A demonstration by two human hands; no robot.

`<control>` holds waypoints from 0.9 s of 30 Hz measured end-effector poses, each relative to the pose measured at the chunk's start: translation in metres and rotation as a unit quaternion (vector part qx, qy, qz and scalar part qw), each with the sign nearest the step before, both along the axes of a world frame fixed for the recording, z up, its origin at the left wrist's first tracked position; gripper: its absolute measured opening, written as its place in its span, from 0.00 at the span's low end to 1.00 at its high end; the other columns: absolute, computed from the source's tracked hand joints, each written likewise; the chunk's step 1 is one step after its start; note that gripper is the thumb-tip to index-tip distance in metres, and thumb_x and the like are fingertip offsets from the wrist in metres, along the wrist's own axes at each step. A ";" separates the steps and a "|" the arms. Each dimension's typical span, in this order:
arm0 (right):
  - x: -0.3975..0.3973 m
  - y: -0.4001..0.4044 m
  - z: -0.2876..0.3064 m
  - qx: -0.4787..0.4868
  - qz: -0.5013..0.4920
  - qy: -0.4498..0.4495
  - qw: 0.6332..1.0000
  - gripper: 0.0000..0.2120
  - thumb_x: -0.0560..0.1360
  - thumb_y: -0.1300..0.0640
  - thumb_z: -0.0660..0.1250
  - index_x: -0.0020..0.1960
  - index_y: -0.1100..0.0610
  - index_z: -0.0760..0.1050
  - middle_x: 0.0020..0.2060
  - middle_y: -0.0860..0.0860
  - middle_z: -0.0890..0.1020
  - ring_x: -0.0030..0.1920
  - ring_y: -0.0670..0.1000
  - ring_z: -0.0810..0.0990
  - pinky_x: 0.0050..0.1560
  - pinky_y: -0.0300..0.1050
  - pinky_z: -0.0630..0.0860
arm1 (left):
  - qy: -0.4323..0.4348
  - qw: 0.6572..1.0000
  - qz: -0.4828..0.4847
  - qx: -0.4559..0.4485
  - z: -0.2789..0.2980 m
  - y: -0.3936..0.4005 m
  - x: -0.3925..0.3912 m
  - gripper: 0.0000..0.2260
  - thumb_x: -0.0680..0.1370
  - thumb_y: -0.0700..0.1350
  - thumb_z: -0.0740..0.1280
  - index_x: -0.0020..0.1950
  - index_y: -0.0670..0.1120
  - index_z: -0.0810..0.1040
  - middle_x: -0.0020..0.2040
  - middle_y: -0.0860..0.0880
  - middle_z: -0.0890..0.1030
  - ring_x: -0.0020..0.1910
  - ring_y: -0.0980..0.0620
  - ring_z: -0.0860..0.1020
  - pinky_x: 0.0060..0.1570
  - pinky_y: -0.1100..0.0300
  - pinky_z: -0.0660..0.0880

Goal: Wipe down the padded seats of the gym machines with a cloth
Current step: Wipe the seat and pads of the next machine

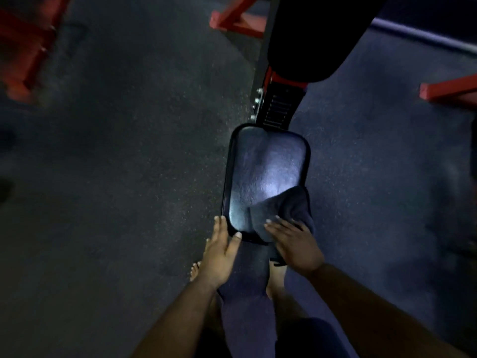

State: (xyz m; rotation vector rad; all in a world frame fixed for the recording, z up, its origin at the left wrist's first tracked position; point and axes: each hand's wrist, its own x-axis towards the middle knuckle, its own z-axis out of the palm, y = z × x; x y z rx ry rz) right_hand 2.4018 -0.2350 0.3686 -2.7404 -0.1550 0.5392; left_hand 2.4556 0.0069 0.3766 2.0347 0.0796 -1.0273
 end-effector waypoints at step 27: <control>0.126 0.053 0.317 0.338 -0.314 -0.220 0.860 0.40 0.75 0.53 0.71 0.82 0.50 0.57 0.79 0.43 0.62 0.79 0.38 0.58 0.77 0.33 0.55 | -0.181 0.937 -0.277 -0.111 0.353 -0.026 0.170 0.07 0.75 0.44 0.65 0.50 0.52 0.79 0.50 0.51 0.80 0.51 0.54 0.78 0.51 0.59 0.73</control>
